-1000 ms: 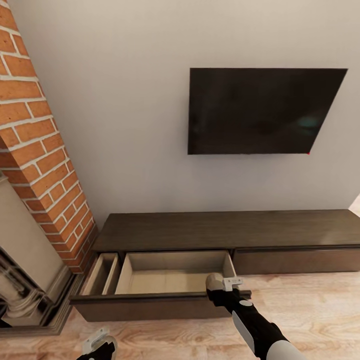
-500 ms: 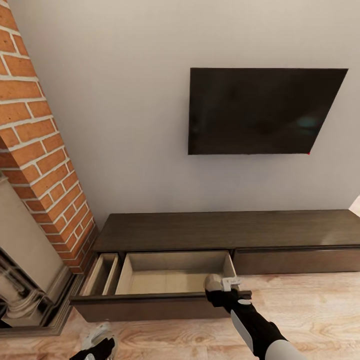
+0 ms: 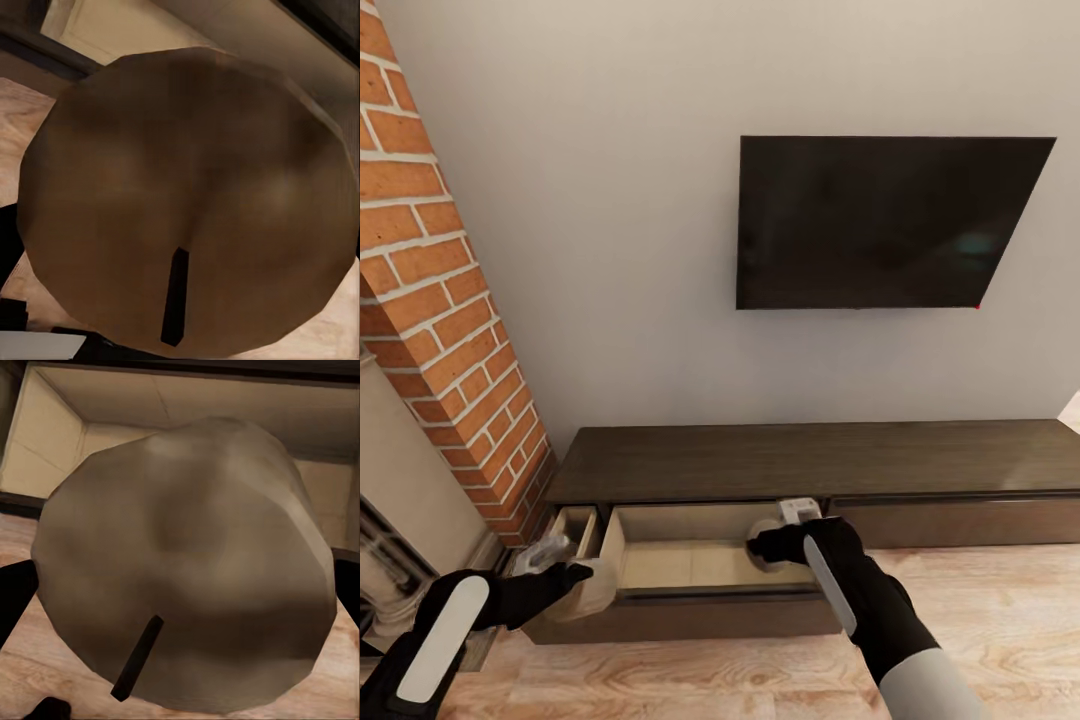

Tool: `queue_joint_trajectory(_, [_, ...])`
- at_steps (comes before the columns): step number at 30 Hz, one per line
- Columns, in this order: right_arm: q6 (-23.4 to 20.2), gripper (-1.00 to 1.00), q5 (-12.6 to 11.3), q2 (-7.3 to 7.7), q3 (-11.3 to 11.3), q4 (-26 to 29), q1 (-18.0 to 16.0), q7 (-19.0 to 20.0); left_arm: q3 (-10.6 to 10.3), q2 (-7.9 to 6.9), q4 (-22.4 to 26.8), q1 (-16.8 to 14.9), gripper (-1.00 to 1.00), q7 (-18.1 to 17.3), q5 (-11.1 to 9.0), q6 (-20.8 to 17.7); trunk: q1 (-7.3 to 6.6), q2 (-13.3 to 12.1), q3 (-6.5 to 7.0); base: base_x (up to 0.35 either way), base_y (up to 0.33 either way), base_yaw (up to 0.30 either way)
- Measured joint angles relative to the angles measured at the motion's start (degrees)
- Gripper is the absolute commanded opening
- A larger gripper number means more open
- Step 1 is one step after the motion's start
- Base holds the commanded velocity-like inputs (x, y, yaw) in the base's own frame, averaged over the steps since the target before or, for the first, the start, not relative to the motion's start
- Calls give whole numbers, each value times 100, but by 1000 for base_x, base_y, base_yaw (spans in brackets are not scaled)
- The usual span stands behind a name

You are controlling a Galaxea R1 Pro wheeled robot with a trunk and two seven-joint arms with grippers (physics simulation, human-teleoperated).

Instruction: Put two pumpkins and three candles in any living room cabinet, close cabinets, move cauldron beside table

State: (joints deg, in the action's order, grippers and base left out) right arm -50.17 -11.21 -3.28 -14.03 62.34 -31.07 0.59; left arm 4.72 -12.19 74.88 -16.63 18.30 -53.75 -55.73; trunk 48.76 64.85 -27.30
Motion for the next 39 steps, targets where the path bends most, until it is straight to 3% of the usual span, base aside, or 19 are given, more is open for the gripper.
queue_joint_trajectory(3, [-388, -100, 14, -17, 16, 237, -19, -27, 107, -45, 45, -37, -100, -13, -63, -34, 0, 0, -1, 0, 0, 0])
queue_joint_trajectory(7, [-557, -100, 15, -101, 23, 282, -18, -148, 150, -39, 143, -185, -100, -24, -124, -36, 0, 0, -1, 0, 0, 0])
queue_joint_trajectory(23, [-480, -100, -58, -129, 27, 279, 8, -312, 169, -28, 208, -284, -100, -54, -231, -61, 0, 0, -1, 63, 58, 0])
queue_joint_trajectory(30, [-454, -100, -90, -129, 26, 282, 8, -311, 170, -41, 176, -284, -100, -56, -210, -65, -2, 0, -1, 222, 182, 0])
queue_joint_trajectory(39, [-448, -100, -85, -129, 22, 275, 8, -303, 125, -8, 138, -284, -100, -50, -226, -39, 0, 0, -1, 183, -58, 0])
